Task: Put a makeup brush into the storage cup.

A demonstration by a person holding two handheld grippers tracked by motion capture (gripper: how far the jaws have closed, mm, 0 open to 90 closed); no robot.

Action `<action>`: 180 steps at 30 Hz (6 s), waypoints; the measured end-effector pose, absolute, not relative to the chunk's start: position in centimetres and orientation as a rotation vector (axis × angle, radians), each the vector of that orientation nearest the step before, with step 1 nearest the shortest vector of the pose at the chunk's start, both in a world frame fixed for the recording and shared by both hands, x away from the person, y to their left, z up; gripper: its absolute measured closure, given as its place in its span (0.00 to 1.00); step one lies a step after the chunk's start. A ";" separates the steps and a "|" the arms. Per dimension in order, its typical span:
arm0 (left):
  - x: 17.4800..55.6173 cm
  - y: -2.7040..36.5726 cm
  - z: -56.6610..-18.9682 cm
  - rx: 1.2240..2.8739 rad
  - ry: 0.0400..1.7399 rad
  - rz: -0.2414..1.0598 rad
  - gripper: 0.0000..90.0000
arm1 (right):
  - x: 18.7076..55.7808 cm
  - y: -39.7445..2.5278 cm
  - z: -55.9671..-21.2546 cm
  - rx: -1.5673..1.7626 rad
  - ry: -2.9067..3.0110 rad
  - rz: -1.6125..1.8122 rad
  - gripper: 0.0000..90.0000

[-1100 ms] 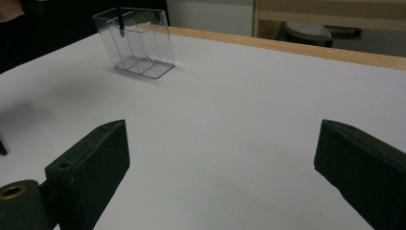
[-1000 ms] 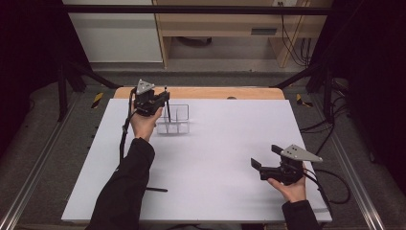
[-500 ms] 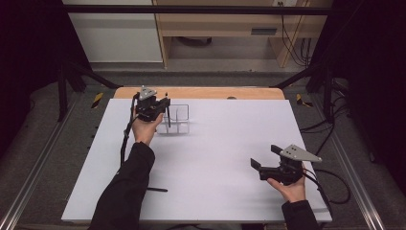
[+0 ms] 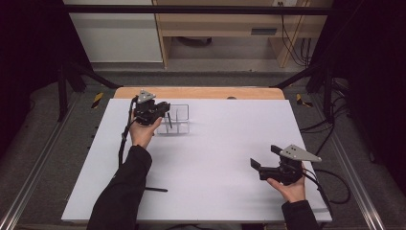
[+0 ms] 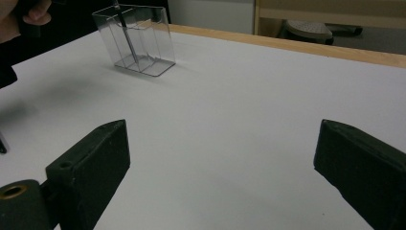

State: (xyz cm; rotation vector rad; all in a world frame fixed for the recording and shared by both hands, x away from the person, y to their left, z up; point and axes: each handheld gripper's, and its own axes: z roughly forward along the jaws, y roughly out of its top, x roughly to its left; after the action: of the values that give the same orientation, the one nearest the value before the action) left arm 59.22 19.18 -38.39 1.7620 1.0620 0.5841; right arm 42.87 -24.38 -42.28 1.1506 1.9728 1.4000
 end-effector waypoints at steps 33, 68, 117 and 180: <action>48.7 24.5 -35.7 1.693 0.933 0.558 0.22 | 42.8 -24.3 -42.3 1.158 1.969 1.404 0.06; 42.5 29.5 -40.7 1.729 0.975 0.560 0.10 | 42.7 -24.4 -42.3 1.162 1.969 1.392 0.05; 42.7 28.1 -43.2 2.110 0.797 0.371 0.08 | 42.6 -24.1 -42.3 1.150 1.984 1.392 0.05; 42.5 25.4 -46.2 2.466 0.675 0.220 0.74 | 42.7 -23.8 -42.6 1.161 2.000 1.376 0.05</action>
State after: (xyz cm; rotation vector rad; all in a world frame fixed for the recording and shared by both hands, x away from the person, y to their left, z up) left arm 42.52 25.40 -46.15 2.4656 0.6751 0.2196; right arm 42.72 -23.77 -42.58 1.1613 2.0003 1.3764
